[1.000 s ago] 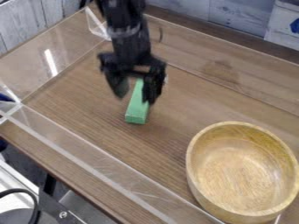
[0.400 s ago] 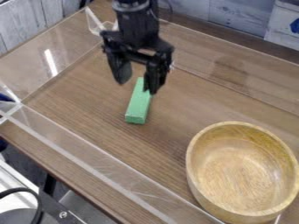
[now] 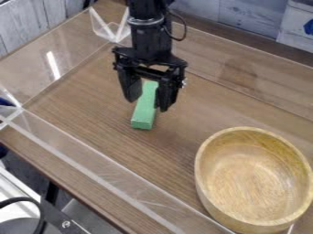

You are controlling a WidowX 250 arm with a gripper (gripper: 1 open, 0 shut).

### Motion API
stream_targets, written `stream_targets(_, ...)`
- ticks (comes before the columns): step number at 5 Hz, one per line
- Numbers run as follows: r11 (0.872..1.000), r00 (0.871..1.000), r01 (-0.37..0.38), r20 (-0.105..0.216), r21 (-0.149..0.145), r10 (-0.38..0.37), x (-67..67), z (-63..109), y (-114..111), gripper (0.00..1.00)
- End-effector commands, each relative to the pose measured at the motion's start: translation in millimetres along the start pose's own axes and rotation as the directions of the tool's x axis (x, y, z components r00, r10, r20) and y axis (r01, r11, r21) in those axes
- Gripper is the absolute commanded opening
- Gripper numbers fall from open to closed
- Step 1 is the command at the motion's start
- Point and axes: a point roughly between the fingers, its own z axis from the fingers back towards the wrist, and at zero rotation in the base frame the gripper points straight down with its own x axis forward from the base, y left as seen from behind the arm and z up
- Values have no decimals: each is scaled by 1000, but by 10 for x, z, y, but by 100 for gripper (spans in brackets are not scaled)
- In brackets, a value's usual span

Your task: Remove the green block from inside the brown bowl and put it on the table

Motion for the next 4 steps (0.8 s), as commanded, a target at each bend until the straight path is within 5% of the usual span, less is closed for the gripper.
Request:
stream_targets(1, 1000, 997, 10, 71, -22, -9, -8, 292, 24, 100)
stream_targets(2, 999, 997, -33, 76, -19, 34, 17, 336, 36, 0)
stream_targets(4, 998, 997, -55, 53, -11, 56, 44, 321, 53, 0)
